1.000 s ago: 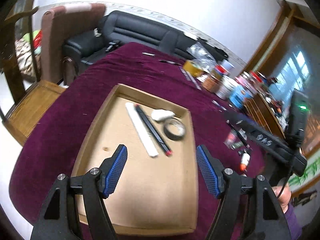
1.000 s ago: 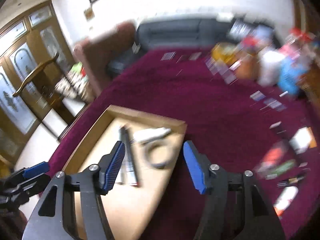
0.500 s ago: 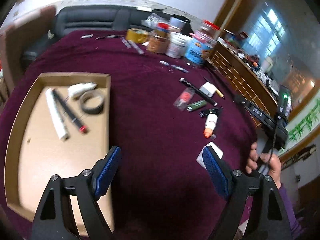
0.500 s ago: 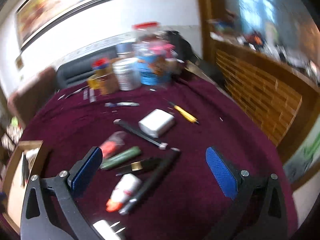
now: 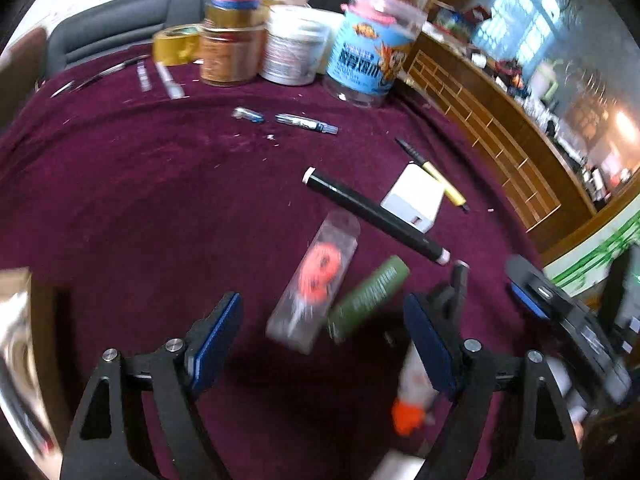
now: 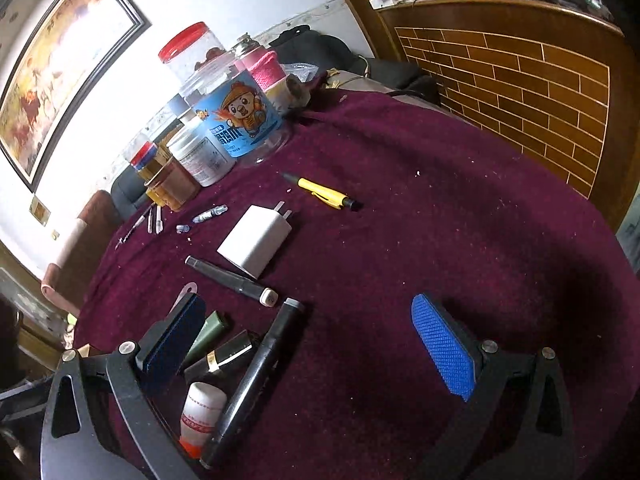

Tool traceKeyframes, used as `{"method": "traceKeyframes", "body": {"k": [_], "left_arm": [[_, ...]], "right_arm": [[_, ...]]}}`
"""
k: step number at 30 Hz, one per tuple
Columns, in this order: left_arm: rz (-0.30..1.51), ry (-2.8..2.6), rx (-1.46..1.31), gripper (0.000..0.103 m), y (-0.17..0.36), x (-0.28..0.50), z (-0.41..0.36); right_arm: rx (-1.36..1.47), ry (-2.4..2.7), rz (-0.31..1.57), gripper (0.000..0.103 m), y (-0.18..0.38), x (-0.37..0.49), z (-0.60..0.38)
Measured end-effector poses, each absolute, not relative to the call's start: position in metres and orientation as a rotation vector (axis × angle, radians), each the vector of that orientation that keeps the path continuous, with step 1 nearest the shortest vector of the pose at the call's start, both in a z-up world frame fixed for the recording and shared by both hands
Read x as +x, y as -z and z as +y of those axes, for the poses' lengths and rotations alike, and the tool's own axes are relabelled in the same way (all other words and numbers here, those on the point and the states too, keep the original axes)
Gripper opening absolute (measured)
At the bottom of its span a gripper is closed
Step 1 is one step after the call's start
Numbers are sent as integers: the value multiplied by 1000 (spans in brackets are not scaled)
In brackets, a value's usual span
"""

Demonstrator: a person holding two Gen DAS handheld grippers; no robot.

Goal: Organize rigid objects
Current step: 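Grasp the clear plastic blister pack with the left tool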

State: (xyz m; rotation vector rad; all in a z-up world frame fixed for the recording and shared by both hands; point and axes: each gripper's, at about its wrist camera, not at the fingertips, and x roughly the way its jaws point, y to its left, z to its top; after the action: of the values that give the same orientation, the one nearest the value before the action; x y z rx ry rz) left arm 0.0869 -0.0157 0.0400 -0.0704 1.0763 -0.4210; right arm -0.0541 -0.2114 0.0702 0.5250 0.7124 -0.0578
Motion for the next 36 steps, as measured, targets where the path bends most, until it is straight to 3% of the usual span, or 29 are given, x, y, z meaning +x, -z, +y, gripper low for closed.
{"method": "traceKeyframes", "body": {"k": [2, 6, 9, 12, 16, 18, 36], "left_arm": [[1115, 444, -52, 66, -28, 101, -24], [1115, 462, 22, 40, -16, 112, -30], [1086, 455, 73, 28, -15, 105, -26], [1077, 442, 82, 28, -15, 103, -27], [1003, 394, 195, 39, -12, 92, -48], [997, 383, 209, 24, -15, 83, -51], [811, 373, -182, 24, -106, -70, 79]], "right_arm": [[533, 57, 721, 103, -68, -53, -213], [557, 38, 736, 103, -65, -50, -212], [548, 42, 734, 103, -65, -50, -210], [539, 44, 743, 103, -64, -48, -207], [513, 52, 749, 103, -63, -46, -205], [500, 60, 746, 103, -63, -46, -204], [441, 51, 759, 103, -59, -44, -199]]}}
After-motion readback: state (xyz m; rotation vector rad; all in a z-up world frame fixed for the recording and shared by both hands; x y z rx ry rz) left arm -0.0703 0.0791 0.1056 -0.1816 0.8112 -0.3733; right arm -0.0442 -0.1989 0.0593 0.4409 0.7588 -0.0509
